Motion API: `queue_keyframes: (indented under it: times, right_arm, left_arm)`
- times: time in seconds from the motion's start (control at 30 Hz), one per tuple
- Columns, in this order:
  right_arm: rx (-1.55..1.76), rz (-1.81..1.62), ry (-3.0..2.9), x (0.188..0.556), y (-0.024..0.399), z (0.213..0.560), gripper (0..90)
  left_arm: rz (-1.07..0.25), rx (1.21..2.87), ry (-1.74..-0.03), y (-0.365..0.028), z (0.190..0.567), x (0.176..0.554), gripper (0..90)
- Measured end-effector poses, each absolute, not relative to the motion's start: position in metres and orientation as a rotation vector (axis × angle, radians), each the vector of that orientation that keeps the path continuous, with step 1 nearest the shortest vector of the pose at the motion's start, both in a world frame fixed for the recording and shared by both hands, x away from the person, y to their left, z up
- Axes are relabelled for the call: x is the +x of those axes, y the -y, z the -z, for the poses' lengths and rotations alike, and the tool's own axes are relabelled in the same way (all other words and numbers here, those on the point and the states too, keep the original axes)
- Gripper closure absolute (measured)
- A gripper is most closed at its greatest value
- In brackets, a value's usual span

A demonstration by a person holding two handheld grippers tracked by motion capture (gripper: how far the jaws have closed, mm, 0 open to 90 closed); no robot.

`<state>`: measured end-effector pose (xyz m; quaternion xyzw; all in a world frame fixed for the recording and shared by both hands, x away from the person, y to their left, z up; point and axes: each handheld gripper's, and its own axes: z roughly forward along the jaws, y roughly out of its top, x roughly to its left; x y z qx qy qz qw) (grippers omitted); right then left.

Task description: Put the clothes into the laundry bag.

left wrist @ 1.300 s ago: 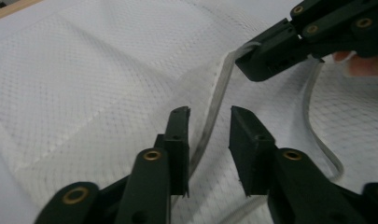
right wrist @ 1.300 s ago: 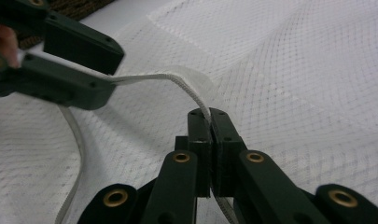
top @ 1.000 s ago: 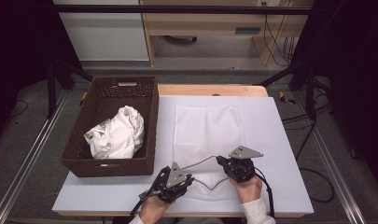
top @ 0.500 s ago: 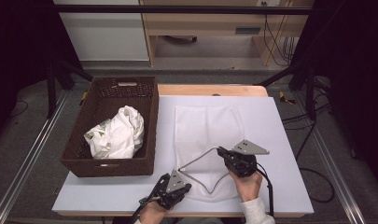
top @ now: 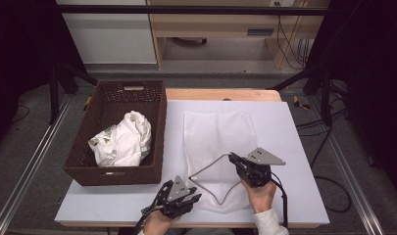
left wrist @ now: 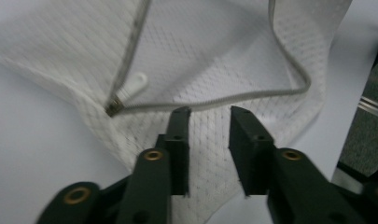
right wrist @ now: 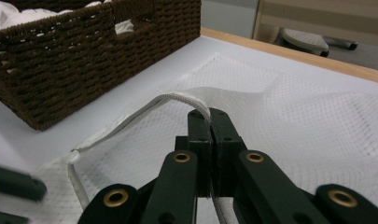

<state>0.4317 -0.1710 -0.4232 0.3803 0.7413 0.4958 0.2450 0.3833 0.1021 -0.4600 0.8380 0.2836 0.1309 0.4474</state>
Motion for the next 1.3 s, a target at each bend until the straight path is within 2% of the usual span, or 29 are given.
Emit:
queue_keyframes:
  times: [0.07,0.2,0.27,0.47,0.5,0.77,0.93,1.03,1.17,1.3]
  right_arm:
    - [1.036,-1.348,-2.027,0.432,0.171,0.424,88.6]
    - [1.032,-1.330,-2.035,0.431,0.170,0.425,88.6]
    - [1.039,-1.334,-2.034,0.431,0.171,0.425,88.5]
    - [1.046,-1.349,-2.034,0.431,0.173,0.425,88.5]
    - [1.047,-1.351,-2.034,0.431,0.173,0.425,88.5]
    - [1.039,-1.343,-2.036,0.431,0.175,0.426,88.5]
    - [1.025,-1.325,-2.042,0.431,0.174,0.427,88.5]
    - [1.016,-1.315,-2.051,0.431,0.173,0.428,88.4]
    - [1.016,-1.318,-2.055,0.431,0.174,0.428,88.3]
    - [1.022,-1.312,-2.069,0.432,0.175,0.429,88.2]
  left_arm:
    - [-0.347,2.049,-0.700,-0.107,0.452,0.382,59.4]
    - [-0.401,1.957,-0.735,-0.130,0.419,0.381,44.6]
    - [-0.442,1.926,-0.750,-0.141,0.408,0.381,41.6]
    - [-0.526,1.865,-0.814,-0.171,0.387,0.386,36.8]
    - [-0.598,1.853,-0.827,-0.179,0.380,0.387,36.1]
    - [-0.693,1.832,-0.851,-0.205,0.352,0.403,32.1]
    - [-0.795,1.867,-0.889,-0.227,0.329,0.433,28.3]
    - [-0.782,1.881,-0.951,-0.243,0.323,0.460,25.5]
    - [-0.833,1.930,-0.950,-0.251,0.324,0.480,22.7]
    - [-0.787,1.982,-1.023,-0.261,0.334,0.506,21.2]
